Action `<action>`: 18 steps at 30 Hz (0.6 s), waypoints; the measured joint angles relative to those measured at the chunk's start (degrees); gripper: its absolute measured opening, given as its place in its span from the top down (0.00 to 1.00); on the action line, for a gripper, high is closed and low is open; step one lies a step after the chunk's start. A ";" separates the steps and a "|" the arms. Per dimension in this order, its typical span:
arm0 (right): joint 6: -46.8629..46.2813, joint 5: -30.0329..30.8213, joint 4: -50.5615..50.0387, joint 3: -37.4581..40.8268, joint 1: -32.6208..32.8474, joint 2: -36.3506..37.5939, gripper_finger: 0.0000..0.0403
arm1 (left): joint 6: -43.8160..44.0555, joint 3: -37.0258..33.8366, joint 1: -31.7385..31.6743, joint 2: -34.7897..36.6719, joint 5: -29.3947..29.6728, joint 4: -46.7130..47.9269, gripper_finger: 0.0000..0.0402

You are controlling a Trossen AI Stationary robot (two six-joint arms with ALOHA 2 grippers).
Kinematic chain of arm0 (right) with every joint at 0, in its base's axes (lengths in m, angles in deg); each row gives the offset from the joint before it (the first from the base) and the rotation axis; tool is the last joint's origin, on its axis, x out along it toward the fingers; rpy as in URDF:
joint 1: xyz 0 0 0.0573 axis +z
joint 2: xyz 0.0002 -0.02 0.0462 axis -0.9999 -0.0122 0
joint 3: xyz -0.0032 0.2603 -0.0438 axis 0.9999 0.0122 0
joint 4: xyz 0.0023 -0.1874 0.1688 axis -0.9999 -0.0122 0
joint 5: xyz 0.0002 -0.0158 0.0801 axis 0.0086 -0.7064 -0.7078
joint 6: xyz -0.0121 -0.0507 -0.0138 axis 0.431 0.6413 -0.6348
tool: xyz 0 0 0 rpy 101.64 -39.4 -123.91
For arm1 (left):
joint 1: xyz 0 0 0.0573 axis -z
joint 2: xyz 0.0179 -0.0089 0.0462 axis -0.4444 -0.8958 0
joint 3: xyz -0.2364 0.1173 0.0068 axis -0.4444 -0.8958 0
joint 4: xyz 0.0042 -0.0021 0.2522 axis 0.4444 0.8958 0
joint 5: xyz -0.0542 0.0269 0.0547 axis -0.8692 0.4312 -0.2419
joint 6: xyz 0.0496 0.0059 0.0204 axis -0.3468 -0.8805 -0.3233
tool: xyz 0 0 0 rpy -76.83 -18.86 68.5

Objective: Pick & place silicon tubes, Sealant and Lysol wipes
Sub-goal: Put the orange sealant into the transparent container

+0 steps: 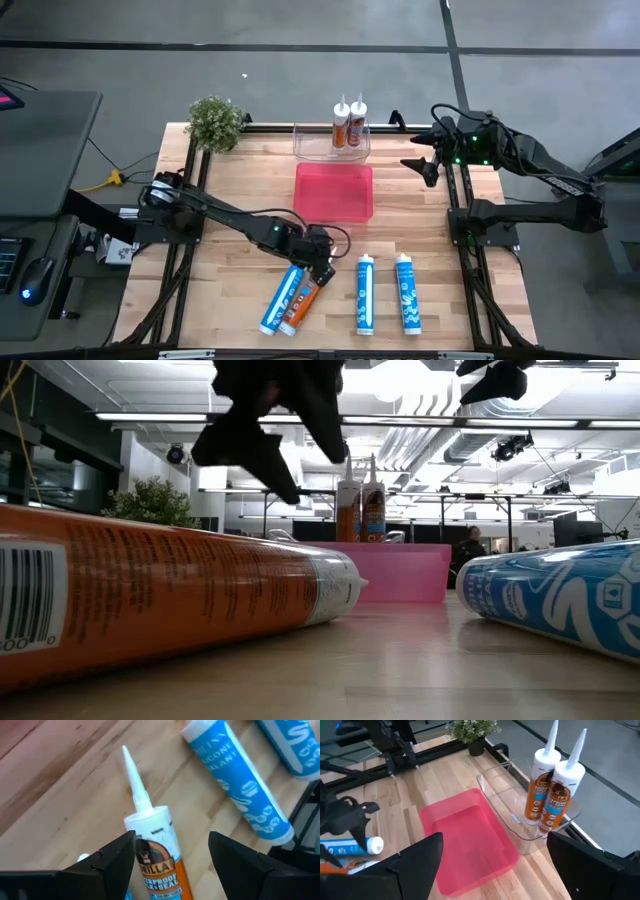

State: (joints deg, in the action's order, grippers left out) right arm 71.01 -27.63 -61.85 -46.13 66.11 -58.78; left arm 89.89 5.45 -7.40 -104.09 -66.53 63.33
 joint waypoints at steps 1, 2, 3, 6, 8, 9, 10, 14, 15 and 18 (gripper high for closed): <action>0.44 -0.22 -0.13 0.00 0.00 0.00 0.12 | 0.26 0.02 0.02 -0.52 -0.34 -0.12 0.39; 0.90 -0.36 -0.10 0.00 0.00 0.01 0.12 | 0.86 0.02 0.09 -1.21 -1.00 -0.28 0.39; 1.21 -0.52 -0.09 0.00 -0.01 0.00 0.12 | 1.71 0.02 0.10 -1.85 -1.89 -0.11 0.39; 1.81 -1.10 -0.21 0.00 -0.01 -0.01 0.12 | 3.11 -0.02 0.16 -2.75 -3.68 1.12 0.39; 2.32 -1.62 -0.61 0.00 0.00 0.00 0.12 | 3.76 0.07 0.17 -3.14 -4.33 2.06 0.39; 2.47 -1.84 -0.79 0.00 0.01 0.01 0.12 | 4.20 0.04 0.15 -3.36 -4.95 2.58 0.39; 2.52 -1.93 -1.05 0.00 0.01 0.00 0.12 | 4.37 -0.02 0.15 -3.51 -5.26 2.89 0.39; 2.53 -1.99 -2.50 0.00 0.01 -0.01 0.12 | 4.37 0.04 0.10 -3.44 -4.80 2.26 0.39; 2.53 -2.00 -2.81 0.00 0.01 0.01 0.12 | 4.37 0.04 0.10 -3.45 -4.66 2.59 0.39; 2.53 -2.01 -3.19 0.00 0.01 -0.01 0.12 | 4.16 0.02 0.10 -3.45 -4.67 2.38 0.39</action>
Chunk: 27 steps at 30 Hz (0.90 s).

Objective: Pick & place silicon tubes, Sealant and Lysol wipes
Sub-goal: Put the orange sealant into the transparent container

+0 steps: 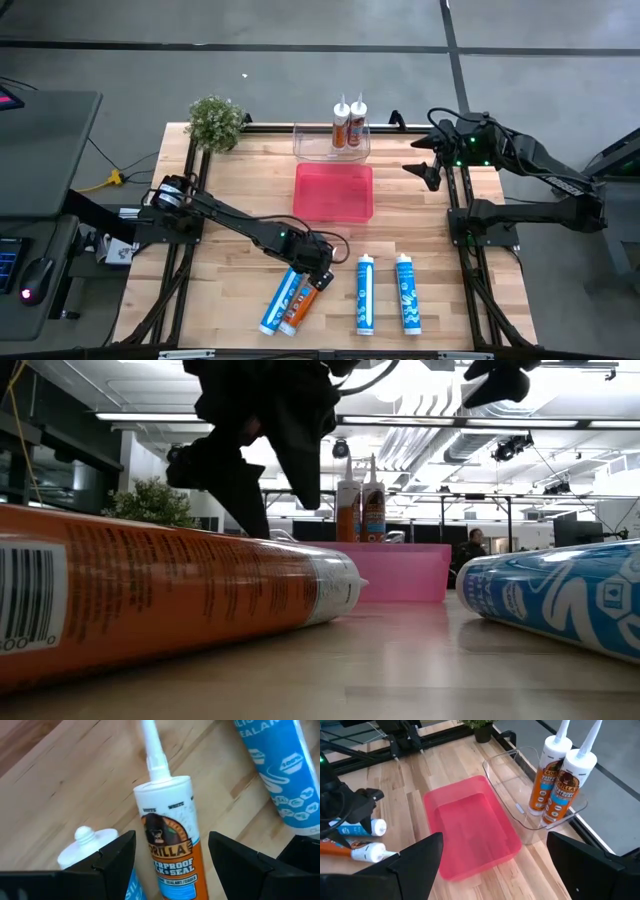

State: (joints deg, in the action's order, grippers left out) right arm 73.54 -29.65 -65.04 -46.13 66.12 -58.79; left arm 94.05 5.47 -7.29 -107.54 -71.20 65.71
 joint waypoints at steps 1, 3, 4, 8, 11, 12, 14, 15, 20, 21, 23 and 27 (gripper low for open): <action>0.00 0.00 -0.13 0.00 0.00 0.02 0.12 | -0.61 0.00 0.00 0.00 0.01 -0.16 0.39; 0.00 0.00 -0.24 0.00 0.00 0.00 0.12 | -2.40 0.00 0.00 0.00 0.01 -1.43 0.39; 0.00 0.00 -0.26 0.00 0.00 0.00 0.12 | -3.23 0.00 0.00 0.00 0.23 -2.51 0.39; -0.07 0.00 -0.37 0.00 -0.01 0.01 0.12 | -4.12 0.00 -0.01 0.00 0.74 -6.62 0.39; -0.48 -0.02 -0.38 0.00 0.00 0.01 0.12 | -3.68 0.02 -0.01 0.02 0.97 -7.30 0.39; -0.50 -0.02 -0.39 0.00 0.00 0.02 0.12 | -3.55 0.00 -0.02 0.02 0.84 -7.18 0.39; -0.66 -0.02 -0.43 0.00 0.00 0.01 0.12 | -4.40 0.00 0.00 0.02 -0.35 -7.24 0.38; -0.87 -0.02 -0.43 0.00 0.00 0.01 0.12 | -4.53 0.00 0.00 0.02 -0.51 -7.25 0.37; -1.07 -0.04 -0.67 0.00 0.00 0.02 0.12 | -4.80 -0.13 -0.33 -1.76 0.64 -7.25 0.24; -1.07 -0.04 -0.70 0.00 -0.02 0.01 0.12 | -5.00 -0.08 -0.33 -1.63 0.86 -7.83 0.20; -1.09 -0.04 -0.76 0.00 0.00 0.00 0.12 | -5.08 0.04 -0.45 -1.53 -0.73 -7.87 0.14; -1.47 -0.04 -0.83 0.00 0.00 0.00 0.12 | -3.94 0.44 -0.74 -3.39 -2.11 -9.50 0.08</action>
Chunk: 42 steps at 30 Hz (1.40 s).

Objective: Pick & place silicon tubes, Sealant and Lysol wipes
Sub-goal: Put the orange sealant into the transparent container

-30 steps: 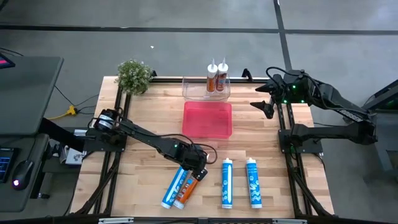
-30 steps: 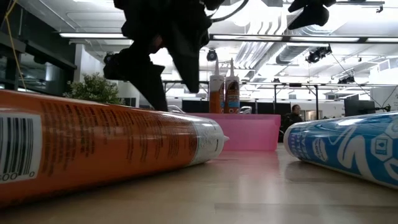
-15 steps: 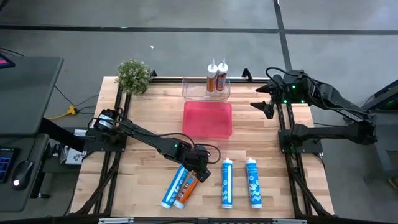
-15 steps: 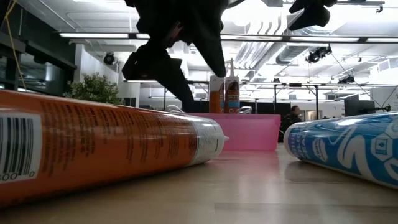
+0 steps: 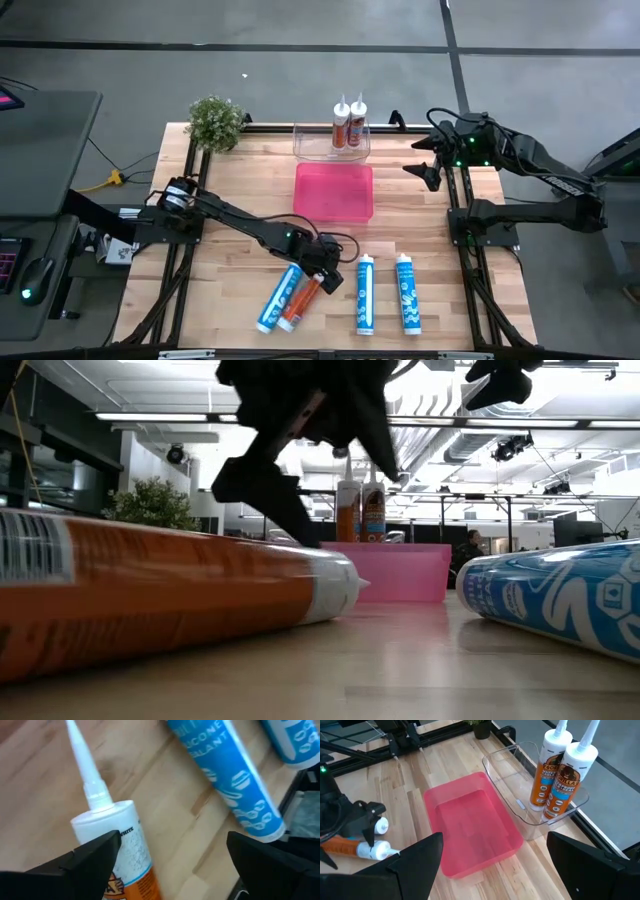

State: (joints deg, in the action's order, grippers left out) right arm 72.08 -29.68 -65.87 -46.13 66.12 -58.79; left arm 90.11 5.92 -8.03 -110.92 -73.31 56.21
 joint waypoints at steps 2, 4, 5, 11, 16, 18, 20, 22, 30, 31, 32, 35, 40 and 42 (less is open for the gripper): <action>-0.06 0.10 0.00 0.00 -0.02 0.02 0.12 | -0.07 -0.15 0.04 0.03 0.09 0.52 0.08; -0.09 0.25 0.00 0.00 0.00 0.00 0.12 | -0.15 -0.18 0.03 0.04 0.24 0.90 0.10; -0.20 0.26 0.00 0.00 0.00 0.00 0.12 | -0.18 -0.14 0.01 -0.02 0.38 1.01 0.10; -0.28 0.31 0.00 0.00 0.00 0.01 0.12 | -0.52 -0.58 -0.93 -0.76 4.01 3.69 0.15; -0.51 0.36 0.00 0.00 0.00 0.00 0.12 | -1.56 -0.42 -2.87 -0.41 -0.62 3.38 0.17; -0.69 0.42 -0.02 0.00 -0.02 0.02 0.12 | -1.86 -0.56 -3.55 -0.34 -4.60 3.96 0.17; -0.71 0.45 -0.13 0.00 -0.01 0.00 0.12 | -1.90 -0.62 -4.08 -0.42 -7.07 4.49 0.17; -1.13 0.45 -0.20 0.00 -0.01 0.02 0.12 | -2.57 -0.60 -4.12 -0.37 -7.26 4.15 0.17; -1.29 0.46 -0.81 0.00 -0.02 0.00 0.12 | -6.40 -0.52 -4.09 -0.37 -4.63 3.53 0.17; -1.26 0.45 -0.87 0.00 -0.02 0.01 0.12 | -6.38 -0.51 -4.09 -0.37 -4.64 3.39 0.17; -1.26 0.34 -0.99 0.00 -0.01 0.01 0.12 | -6.38 -0.51 -3.97 -0.37 -4.76 3.13 0.17; -1.68 -0.53 -2.09 0.00 -0.02 0.00 0.12 | -6.36 -0.51 -2.99 -0.35 -5.78 1.39 0.17; -1.22 -4.69 -4.92 0.00 1.72 0.00 0.12 | -6.19 -0.51 -0.87 -1.36 -5.63 -0.96 0.17; -0.27 -5.30 -5.47 0.02 3.74 0.02 0.12 | -5.75 -0.49 -0.49 -1.33 -5.64 -1.81 0.17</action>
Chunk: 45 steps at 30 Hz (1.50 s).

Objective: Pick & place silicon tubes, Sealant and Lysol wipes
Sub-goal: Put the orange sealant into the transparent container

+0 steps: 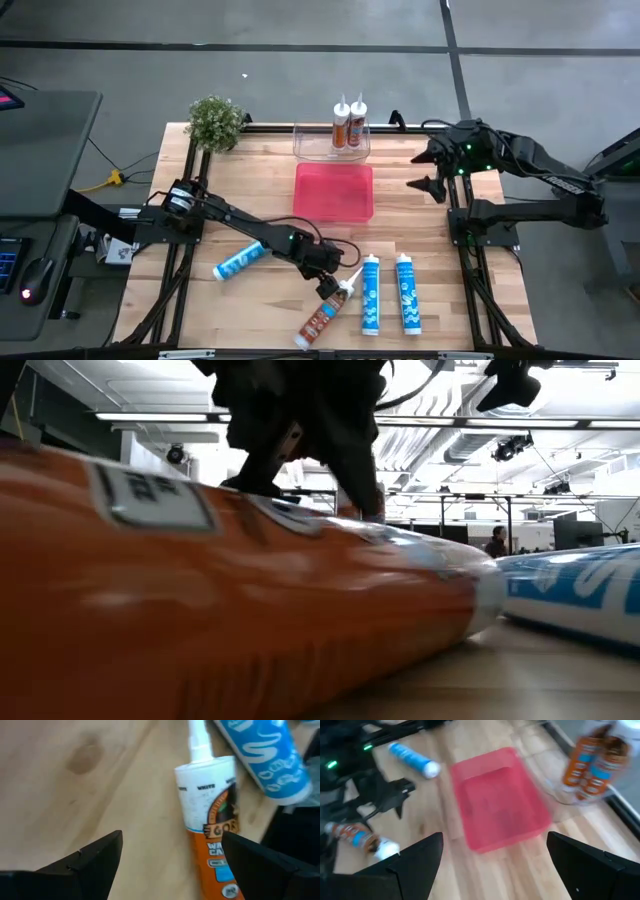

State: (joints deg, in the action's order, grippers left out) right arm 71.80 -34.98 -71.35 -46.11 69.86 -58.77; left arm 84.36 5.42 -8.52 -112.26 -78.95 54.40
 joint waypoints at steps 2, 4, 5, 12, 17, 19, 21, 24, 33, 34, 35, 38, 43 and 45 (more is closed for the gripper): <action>0.54 -0.04 -0.01 0.00 2.00 -0.02 0.12 | 1.07 0.06 0.49 0.00 -0.30 -0.26 0.17; 0.67 -0.20 0.03 0.00 3.96 -0.38 0.12 | 1.90 0.03 0.56 0.00 -0.24 -1.06 0.17; 0.62 -0.75 0.04 0.00 4.97 -0.83 0.12 | 1.97 0.03 0.58 0.00 -0.01 -1.68 0.17; -0.88 -0.80 2.06 0.00 16.25 -6.84 0.12 | 2.21 0.05 0.64 0.00 -0.01 -2.18 0.17; -4.11 3.45 2.83 0.04 25.27 -13.88 0.12 | 2.19 0.05 0.55 0.00 0.44 -1.50 0.17; -7.17 5.23 2.81 0.04 28.38 -17.06 0.12 | 1.96 0.05 0.55 0.00 1.05 -0.93 0.17; -11.18 6.30 2.77 0.04 31.26 -20.28 0.12 | 1.15 0.04 0.55 0.00 1.08 -0.37 0.17; -18.20 8.95 2.74 0.05 35.48 -24.76 0.12 | 0.88 0.03 0.54 0.00 0.45 0.96 0.17; -33.34 18.31 8.08 0.07 48.61 -34.18 0.12 | -2.45 0.03 0.55 0.00 -1.71 1.09 0.17; -35.18 18.39 9.04 0.07 49.51 -35.07 0.12 | -2.69 0.03 0.55 0.00 -1.84 1.07 0.17; -37.20 18.71 10.19 0.07 50.45 -35.94 0.12 | -3.13 0.03 0.55 0.00 -2.00 1.03 0.17; -43.23 20.96 14.02 0.07 53.00 -38.56 0.13 | -5.02 0.03 0.55 0.00 -2.83 0.88 0.17; -55.21 24.47 18.78 0.07 56.01 -43.38 0.19 | -7.50 0.03 1.48 0.00 -5.42 -1.16 0.17; -58.56 26.07 20.25 0.07 57.12 -45.43 0.24 | -8.16 0.03 2.46 0.03 -4.65 -2.38 0.17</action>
State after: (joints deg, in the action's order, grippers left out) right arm 13.24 -8.91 -51.09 -46.04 126.98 -104.20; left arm 76.20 5.45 -6.06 -112.22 -83.59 52.03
